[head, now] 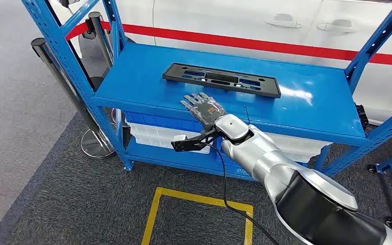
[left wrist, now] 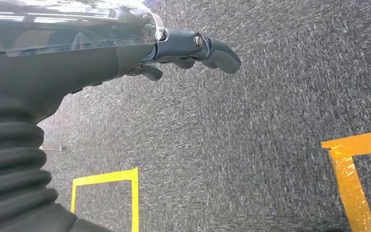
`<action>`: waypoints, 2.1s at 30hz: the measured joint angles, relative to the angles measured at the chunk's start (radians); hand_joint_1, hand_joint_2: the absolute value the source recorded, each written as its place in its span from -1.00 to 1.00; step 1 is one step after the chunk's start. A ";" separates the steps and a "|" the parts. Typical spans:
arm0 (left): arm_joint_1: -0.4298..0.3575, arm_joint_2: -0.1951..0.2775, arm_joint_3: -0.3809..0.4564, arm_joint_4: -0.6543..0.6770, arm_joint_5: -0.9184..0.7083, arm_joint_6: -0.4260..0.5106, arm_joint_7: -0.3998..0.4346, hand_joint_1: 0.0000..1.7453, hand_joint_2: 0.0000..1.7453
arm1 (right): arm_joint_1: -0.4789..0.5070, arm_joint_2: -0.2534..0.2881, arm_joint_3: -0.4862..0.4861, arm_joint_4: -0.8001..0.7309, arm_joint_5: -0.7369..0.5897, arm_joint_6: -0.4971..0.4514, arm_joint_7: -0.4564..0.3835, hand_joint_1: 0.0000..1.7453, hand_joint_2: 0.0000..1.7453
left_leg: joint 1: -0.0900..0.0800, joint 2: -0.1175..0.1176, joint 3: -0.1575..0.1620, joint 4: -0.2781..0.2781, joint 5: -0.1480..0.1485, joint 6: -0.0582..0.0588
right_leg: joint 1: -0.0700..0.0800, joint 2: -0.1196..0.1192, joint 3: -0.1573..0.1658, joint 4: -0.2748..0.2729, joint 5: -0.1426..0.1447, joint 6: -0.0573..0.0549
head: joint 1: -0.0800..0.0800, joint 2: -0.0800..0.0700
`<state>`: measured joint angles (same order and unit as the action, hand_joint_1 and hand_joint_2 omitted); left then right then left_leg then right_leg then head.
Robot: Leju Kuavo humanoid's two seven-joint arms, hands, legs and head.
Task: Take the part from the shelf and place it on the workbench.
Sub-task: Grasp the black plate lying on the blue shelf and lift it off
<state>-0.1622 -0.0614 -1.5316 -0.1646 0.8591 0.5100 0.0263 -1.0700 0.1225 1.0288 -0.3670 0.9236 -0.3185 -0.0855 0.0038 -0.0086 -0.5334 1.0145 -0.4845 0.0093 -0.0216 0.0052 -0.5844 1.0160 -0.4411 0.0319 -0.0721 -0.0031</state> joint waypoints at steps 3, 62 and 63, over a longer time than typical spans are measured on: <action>0.000 0.000 0.000 0.000 0.000 0.000 0.000 -1.00 -1.00 | 0.000 0.002 -0.003 0.006 0.000 0.001 0.000 -1.00 1.00 | 0.000 0.000 0.000 0.000 0.000 0.000 | 0.000 0.000 0.000 0.000 0.000 0.000 | 0.000 0.000; 0.039 0.006 0.006 0.004 0.048 -0.007 -0.031 -1.00 -1.00 | -0.069 -0.133 -0.105 0.091 0.095 0.022 0.153 -1.00 1.00 | 0.000 0.000 0.000 0.001 0.000 0.000 | 0.000 0.000 -0.001 0.000 0.001 0.001 | 0.000 0.000; 0.039 0.006 0.006 0.004 0.050 -0.011 -0.033 -1.00 -1.00 | -0.069 -0.133 -0.105 0.091 0.095 0.021 0.150 -1.00 1.00 | 0.000 0.000 0.000 0.001 0.000 0.000 | 0.000 0.000 -0.001 0.000 0.001 0.001 | 0.000 0.000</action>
<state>-0.1235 -0.0557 -1.5252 -0.1610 0.9087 0.4992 -0.0065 -1.1391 -0.0108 0.9241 -0.2762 1.0190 -0.2971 0.0649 0.0036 -0.0083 -0.5335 1.0152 -0.4845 0.0093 -0.0218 0.0057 -0.5850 1.0158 -0.4404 0.0328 -0.0721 -0.0031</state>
